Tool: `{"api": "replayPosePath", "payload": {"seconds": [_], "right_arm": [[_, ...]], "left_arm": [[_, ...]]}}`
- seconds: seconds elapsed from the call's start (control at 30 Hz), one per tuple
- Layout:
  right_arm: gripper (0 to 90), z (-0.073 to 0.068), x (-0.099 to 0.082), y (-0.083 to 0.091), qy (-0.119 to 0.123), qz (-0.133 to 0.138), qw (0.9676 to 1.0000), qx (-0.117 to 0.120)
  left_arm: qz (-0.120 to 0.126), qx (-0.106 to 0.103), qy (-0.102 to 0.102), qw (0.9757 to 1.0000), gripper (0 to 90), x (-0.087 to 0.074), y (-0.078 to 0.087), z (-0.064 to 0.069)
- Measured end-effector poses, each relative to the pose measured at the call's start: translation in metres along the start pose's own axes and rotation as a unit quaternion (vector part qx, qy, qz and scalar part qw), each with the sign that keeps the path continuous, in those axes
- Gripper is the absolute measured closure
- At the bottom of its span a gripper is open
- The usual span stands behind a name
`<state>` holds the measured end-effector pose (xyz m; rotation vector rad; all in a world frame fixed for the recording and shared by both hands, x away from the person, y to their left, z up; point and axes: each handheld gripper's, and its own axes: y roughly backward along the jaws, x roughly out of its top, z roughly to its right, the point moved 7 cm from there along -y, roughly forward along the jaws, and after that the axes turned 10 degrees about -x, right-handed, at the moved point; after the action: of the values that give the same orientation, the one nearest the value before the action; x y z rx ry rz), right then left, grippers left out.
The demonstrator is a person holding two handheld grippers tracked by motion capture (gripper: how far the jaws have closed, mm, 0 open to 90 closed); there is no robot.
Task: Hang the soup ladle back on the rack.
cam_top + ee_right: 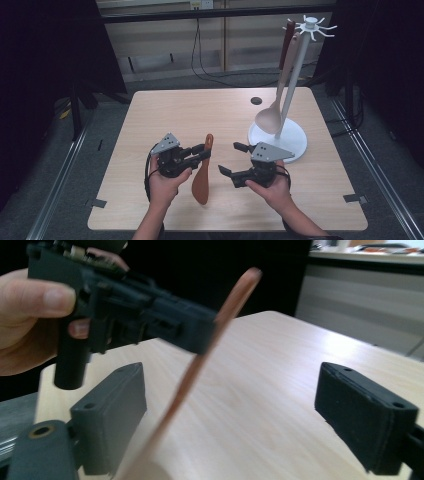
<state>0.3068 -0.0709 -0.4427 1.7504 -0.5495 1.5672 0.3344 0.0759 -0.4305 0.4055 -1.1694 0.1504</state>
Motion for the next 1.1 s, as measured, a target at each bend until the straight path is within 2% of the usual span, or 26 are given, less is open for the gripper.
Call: {"api": "replayPosePath", "payload": {"seconds": [0.13, 0.17, 0.23, 0.27, 0.3, 0.33, 0.37, 0.4, 0.43, 0.47, 0.5, 0.53, 0.57, 0.6, 0.63, 0.67, 0.7, 0.73, 0.77, 0.8, 0.83, 0.87, 0.93, 0.97, 1.03, 1.1], "right_arm": [[24.2, -0.016, -0.005, -0.016, 0.008, -0.014, 0.9998, 0.012], [27.2, -0.019, -0.006, -0.019, 0.015, -0.016, 0.9997, 0.011], [40.0, -0.024, -0.008, -0.024, 0.024, -0.017, 0.9995, 0.013], [41.3, -0.026, -0.008, -0.026, 0.026, -0.021, 0.9994, 0.01], [54.1, -0.027, -0.008, -0.027, 0.02, -0.021, 0.9996, 0.007], [65.2, -0.028, -0.007, -0.026, 0.018, -0.016, 0.9996, 0.012], [62.2, -0.028, -0.007, -0.026, 0.017, -0.02, 0.9996, 0.008], [63.7, -0.028, -0.007, -0.027, 0.013, -0.025, 0.9996, 0.006], [75.1, -0.029, -0.007, -0.027, 0.007, -0.028, 0.9995, 0.014], [77.5, -0.029, -0.006, -0.025, 0.006, -0.024, 0.9996, 0.01], [81.2, -0.027, -0.005, -0.024, 0.016, -0.019, 0.9997, -0.008], [82.8, -0.025, -0.003, -0.022, 0.013, -0.02, 0.9997, -0.009], [83.7, -0.021, 0.0, -0.018, 0.0, -0.023, 0.9996, -0.015], [83.9, -0.018, 0.002, -0.016, 0.002, -0.018, 0.9996, -0.02], [84.0, -0.015, 0.005, -0.014, 0.002, -0.014, 0.9997, -0.022], [83.9, -0.013, 0.007, -0.011, 0.002, -0.013, 0.9997, -0.022], [84.0, -0.01, 0.01, -0.008, -0.002, -0.014, 0.9997, -0.021], [84.0, -0.007, 0.011, -0.006, -0.002, -0.016, 0.9996, -0.023], [84.0, -0.003, 0.013, -0.004, -0.003, -0.013, 0.9996, -0.024], [83.9, 0.0, 0.015, -0.001, -0.003, -0.012, 0.9996, -0.025], [84.0, 0.003, 0.016, 0.001, -0.007, -0.011, 0.9996, -0.024], [83.9, 0.007, 0.018, 0.004, -0.008, -0.007, 0.9996, -0.024], [83.9, 0.011, 0.021, 0.008, -0.014, -0.006, 0.9998, -0.016], [83.9, 0.013, 0.022, 0.01, -0.011, -0.004, 0.9998, -0.015], [83.9, 0.017, 0.024, 0.013, -0.01, -0.001, 0.9999, -0.013], [83.9, 0.021, 0.027, 0.016, -0.012, 0.002, 0.9998, -0.013]], "left_arm": [[0.015, -0.001, -0.002, 0.9999, 65.8, 0.004, 0.0, 0.007], [0.008, -0.002, -0.003, 1.0, 65.8, 0.004, 0.0, 0.008], [0.006, 0.001, -0.009, 0.9999, 65.8, 0.006, 0.0, 0.013], [0.007, 0.0, -0.009, 0.9999, 65.8, 0.008, 0.0, 0.016], [0.009, 0.001, -0.012, 0.9999, 65.8, 0.01, 0.001, 0.017], [0.01, 0.0, -0.016, 0.9998, 65.8, 0.012, 0.001, 0.02], [0.014, -0.001, -0.021, 0.9997, 65.8, 0.014, 0.001, 0.022], [0.013, -0.007, -0.026, 0.9996, 65.8, 0.016, 0.002, 0.024], [0.01, 0.001, -0.031, 0.9995, 65.7, 0.018, 0.002, 0.026], [0.016, -0.003, -0.031, 0.9994, 65.7, 0.02, 0.002, 0.027], [0.013, -0.011, -0.033, 0.9993, 65.9, 0.021, 0.003, 0.028], [0.023, -0.016, -0.029, 0.9992, 66.3, 0.024, 0.004, 0.029], [0.02, -0.017, -0.031, 0.9992, 67.3, 0.024, 0.006, 0.029], [0.012, -0.015, -0.039, 0.9991, 86.0, 0.025, 0.008, 0.028], [0.021, -0.018, -0.032, 0.9991, 82.7, 0.025, 0.009, 0.028], [0.015, -0.017, -0.036, 0.9991, 79.4, 0.024, 0.011, 0.026], [0.021, -0.01, -0.039, 0.999, 70.0, 0.024, 0.009, 0.025], [0.018, 0.001, -0.049, 0.9986, 64.0, 0.023, 0.009, 0.022], [0.016, 0.018, -0.049, 0.9985, 59.7, 0.022, 0.011, 0.02], [0.021, 0.023, -0.048, 0.9984, 54.3, 0.021, 0.011, 0.017], [0.014, 0.036, -0.059, 0.9975, 49.1, 0.019, 0.012, 0.013], [0.01, 0.038, -0.058, 0.9975, 46.5, 0.017, 0.012, 0.011], [-0.001, 0.062, -0.058, 0.9964, 40.3, 0.014, 0.015, 0.004], [0.003, 0.063, -0.06, 0.9962, 34.6, 0.012, 0.015, 0.001], [0.001, 0.079, -0.063, 0.9948, 26.1, 0.009, 0.017, -0.006], [-0.014, 0.092, -0.071, 0.9931, 21.7, 0.005, 0.02, -0.012]]}}
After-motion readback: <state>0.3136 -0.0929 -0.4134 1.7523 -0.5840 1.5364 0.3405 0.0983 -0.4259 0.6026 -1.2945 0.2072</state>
